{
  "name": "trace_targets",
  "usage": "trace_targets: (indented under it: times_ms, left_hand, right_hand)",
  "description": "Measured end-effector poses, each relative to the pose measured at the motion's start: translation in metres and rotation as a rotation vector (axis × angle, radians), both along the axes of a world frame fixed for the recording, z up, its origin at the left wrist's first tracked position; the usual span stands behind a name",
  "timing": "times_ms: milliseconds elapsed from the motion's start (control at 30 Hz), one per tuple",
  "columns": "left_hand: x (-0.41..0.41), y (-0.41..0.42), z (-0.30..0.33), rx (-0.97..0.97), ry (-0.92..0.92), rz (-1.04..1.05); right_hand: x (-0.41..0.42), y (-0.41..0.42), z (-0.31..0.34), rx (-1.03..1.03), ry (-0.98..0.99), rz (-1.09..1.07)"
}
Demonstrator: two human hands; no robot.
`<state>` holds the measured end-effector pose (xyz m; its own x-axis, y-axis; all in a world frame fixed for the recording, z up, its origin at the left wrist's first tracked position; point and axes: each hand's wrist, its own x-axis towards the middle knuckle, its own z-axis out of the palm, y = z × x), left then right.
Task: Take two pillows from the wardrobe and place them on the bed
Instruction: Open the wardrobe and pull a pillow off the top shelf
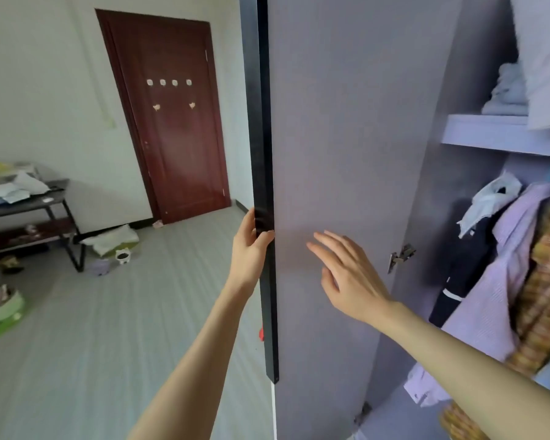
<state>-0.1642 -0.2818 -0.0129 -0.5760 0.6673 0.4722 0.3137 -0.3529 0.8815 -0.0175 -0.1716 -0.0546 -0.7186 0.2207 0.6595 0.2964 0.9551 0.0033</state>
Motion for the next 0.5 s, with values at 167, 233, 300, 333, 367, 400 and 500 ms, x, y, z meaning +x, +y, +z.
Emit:
trace_targets:
  times_ms: [167,233,300,333,367,400,500]
  left_hand:
    - [0.006,-0.003,-0.012,-0.077,0.025,0.199]
    - [0.026,-0.008,-0.028,-0.091,0.168,0.477]
    - [0.057,-0.009,-0.043,-0.079,0.356,0.563]
    - [0.072,-0.003,-0.047,-0.078,0.439,0.505]
    - [0.083,0.004,-0.049,-0.093,0.503,0.432]
    - [0.091,0.013,-0.048,-0.118,0.535,0.362]
    - [0.124,0.048,-0.047,-0.187,0.565,0.179]
  right_hand:
    - [0.018,0.013,0.003,0.002,0.024,0.013]
    - [0.035,0.019,0.001,-0.017,0.027,0.006]
    - [0.056,0.028,0.0,-0.028,0.015,-0.039]
    - [0.07,0.033,0.001,-0.03,0.001,-0.069]
    - [0.082,0.038,0.004,-0.023,-0.009,-0.098]
    - [0.095,0.042,0.007,-0.015,-0.02,-0.128]
    - [0.156,0.055,0.006,0.036,-0.058,-0.287]
